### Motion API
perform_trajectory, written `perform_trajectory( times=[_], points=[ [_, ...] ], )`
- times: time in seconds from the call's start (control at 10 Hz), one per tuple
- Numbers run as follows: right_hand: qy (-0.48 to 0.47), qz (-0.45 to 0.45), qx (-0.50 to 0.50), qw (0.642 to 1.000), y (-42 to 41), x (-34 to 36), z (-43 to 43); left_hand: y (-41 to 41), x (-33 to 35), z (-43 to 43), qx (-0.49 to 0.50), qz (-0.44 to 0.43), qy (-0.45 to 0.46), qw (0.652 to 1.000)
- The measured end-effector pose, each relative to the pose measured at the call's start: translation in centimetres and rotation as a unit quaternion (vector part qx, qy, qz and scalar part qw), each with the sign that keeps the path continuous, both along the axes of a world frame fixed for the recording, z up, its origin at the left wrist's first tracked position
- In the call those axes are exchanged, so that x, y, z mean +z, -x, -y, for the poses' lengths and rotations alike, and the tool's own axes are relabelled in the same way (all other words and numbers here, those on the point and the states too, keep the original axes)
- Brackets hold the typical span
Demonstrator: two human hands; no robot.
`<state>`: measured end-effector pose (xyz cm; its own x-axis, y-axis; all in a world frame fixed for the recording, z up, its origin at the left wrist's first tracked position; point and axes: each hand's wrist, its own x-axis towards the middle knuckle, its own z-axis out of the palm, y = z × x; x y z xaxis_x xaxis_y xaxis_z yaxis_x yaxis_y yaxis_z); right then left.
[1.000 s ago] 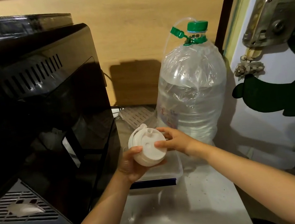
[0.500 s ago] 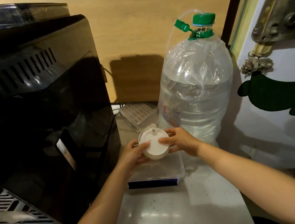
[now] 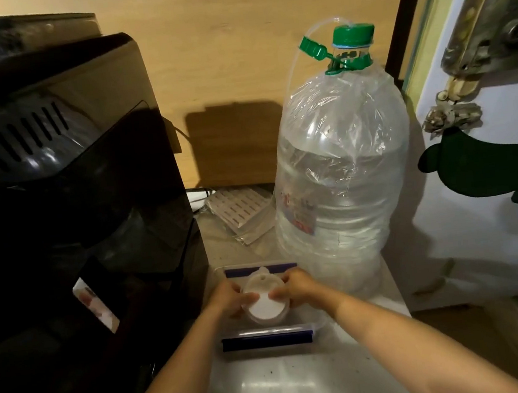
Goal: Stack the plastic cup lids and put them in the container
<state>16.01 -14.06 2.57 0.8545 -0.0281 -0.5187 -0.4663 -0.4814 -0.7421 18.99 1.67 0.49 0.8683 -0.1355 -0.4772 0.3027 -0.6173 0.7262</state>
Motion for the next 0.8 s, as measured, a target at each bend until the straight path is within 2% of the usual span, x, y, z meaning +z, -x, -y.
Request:
perform_trajectory(
  times=[0.2,0.4,0.7,0.8],
  points=[
    [0.04,-0.012,-0.039,0.998,-0.5,-2.1,0.0,-0.7,-1.7,1.2,0.014,-0.01,-0.007,1.0],
    [0.113,0.016,-0.026,0.993,-0.7,-2.9,-0.2,-0.7,-2.7,1.5,0.043,0.009,-0.023,0.999],
    [0.183,0.025,0.032,0.982,-1.0,-2.6,-0.4,-0.7,-2.2,2.0,-0.012,0.073,-0.118,0.99],
    [0.168,0.049,0.026,0.984,-1.0,-1.5,-0.2,-0.8,-1.6,2.6,-0.021,0.159,-0.074,0.984]
  ],
)
